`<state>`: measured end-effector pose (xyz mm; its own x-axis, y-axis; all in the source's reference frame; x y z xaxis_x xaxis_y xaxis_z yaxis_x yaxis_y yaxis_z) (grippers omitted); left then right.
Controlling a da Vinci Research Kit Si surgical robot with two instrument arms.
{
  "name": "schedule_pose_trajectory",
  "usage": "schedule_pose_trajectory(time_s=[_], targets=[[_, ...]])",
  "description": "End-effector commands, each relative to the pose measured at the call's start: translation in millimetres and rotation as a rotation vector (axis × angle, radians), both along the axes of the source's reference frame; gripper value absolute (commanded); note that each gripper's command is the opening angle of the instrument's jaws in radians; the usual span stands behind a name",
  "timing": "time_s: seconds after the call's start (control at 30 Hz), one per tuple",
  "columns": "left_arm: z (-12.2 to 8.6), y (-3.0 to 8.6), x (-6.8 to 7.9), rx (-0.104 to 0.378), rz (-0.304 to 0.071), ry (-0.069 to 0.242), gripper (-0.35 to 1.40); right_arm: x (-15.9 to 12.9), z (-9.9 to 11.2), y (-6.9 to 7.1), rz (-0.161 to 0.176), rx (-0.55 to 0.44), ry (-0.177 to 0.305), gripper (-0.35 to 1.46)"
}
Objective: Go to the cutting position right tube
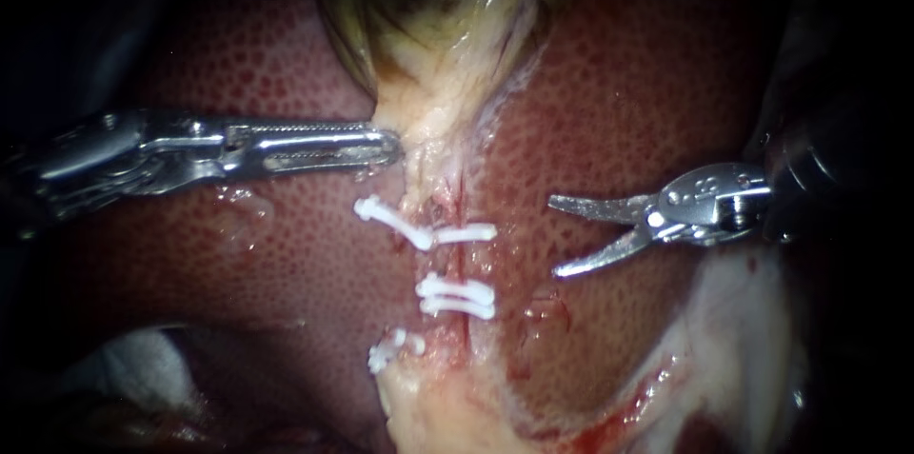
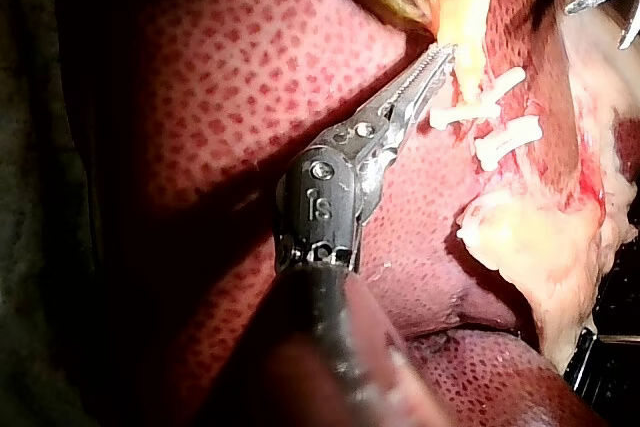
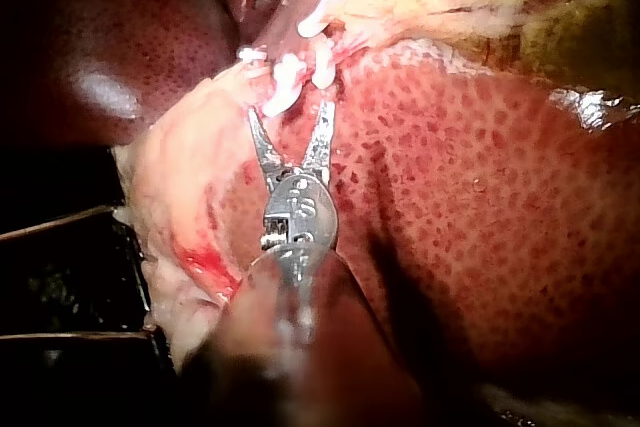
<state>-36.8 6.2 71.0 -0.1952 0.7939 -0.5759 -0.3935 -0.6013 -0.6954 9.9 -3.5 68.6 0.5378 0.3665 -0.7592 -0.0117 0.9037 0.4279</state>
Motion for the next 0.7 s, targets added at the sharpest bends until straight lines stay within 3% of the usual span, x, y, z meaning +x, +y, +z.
schedule_pose_trajectory(time_s=[0.03,0.2,0.3,0.4,0.57,0.7], targets=[[-0.2,0.1,0.2,0.001,0.000,0.001,-0.35,0.0,0.0,0.0,-0.001,0.000,0.001,1.43],[-1.4,0.8,2.0,0.008,0.006,-0.005,-0.35,-0.1,0.0,0.0,-0.001,0.000,0.001,1.43],[-3.2,2.0,3.9,0.014,-0.007,0.009,-0.35,-0.1,0.0,0.0,-0.001,0.000,0.001,1.43],[-5.8,3.1,5.4,0.022,-0.034,0.002,-0.35,-0.1,0.0,0.0,-0.003,0.001,0.002,1.43],[-8.9,3.4,6.0,0.000,-0.040,-0.007,-0.35,-0.1,0.0,-0.1,-0.005,0.003,0.004,1.43],[-9.7,3.0,5.8,-0.006,-0.043,-0.006,-0.35,0.0,0.1,-0.1,-0.005,0.003,0.004,1.43]])
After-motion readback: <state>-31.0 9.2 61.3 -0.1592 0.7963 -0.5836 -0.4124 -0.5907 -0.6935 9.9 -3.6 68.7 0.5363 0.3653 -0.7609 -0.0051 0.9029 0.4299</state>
